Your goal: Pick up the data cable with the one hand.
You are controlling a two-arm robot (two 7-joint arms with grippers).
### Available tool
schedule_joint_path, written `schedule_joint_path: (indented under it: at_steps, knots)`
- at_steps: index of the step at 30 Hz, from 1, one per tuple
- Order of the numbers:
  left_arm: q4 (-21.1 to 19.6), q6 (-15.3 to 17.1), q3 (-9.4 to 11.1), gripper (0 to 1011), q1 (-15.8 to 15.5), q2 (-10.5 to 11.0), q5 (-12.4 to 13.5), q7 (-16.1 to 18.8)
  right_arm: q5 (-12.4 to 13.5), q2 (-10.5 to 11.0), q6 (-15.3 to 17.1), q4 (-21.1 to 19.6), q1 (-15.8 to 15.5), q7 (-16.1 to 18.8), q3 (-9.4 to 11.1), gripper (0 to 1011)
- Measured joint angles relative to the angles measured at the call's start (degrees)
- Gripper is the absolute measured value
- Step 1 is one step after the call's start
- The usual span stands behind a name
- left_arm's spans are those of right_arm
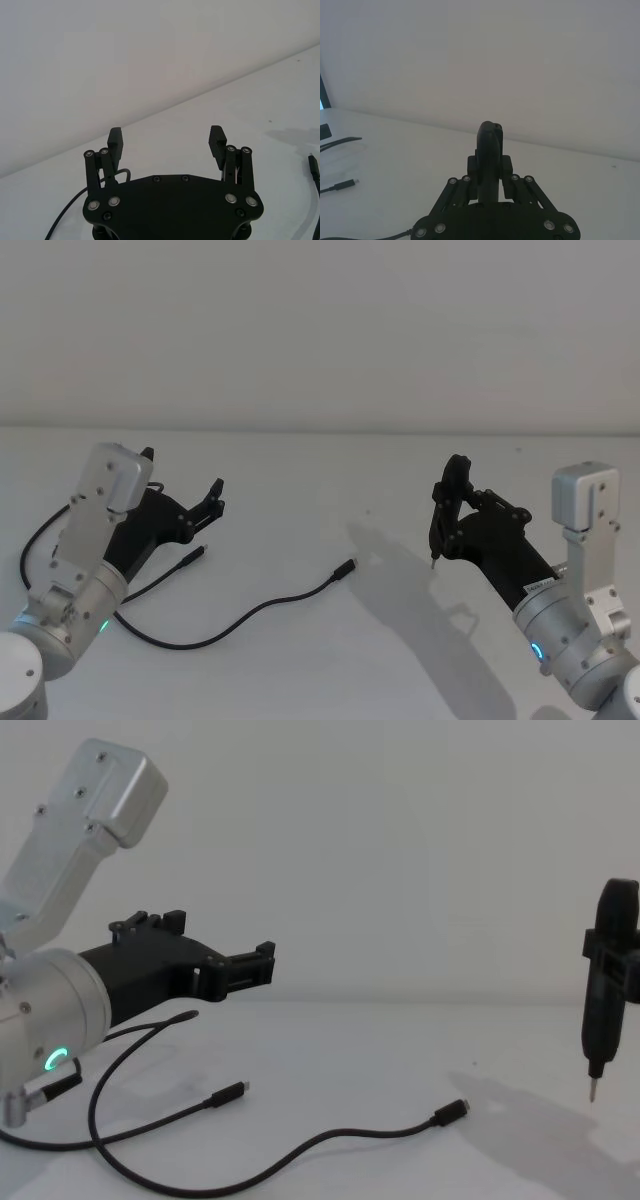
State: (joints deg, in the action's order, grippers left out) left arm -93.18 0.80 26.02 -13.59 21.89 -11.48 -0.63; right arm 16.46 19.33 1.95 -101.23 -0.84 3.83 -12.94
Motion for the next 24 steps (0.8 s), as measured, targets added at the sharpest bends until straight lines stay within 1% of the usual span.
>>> schedule_joint_path:
  at_steps: [24]
  knots:
    - [0.0,0.0,0.0,1001,0.0,0.0,0.0,0.0,0.0,0.0,0.0,0.0,0.0,0.0,0.0,274]
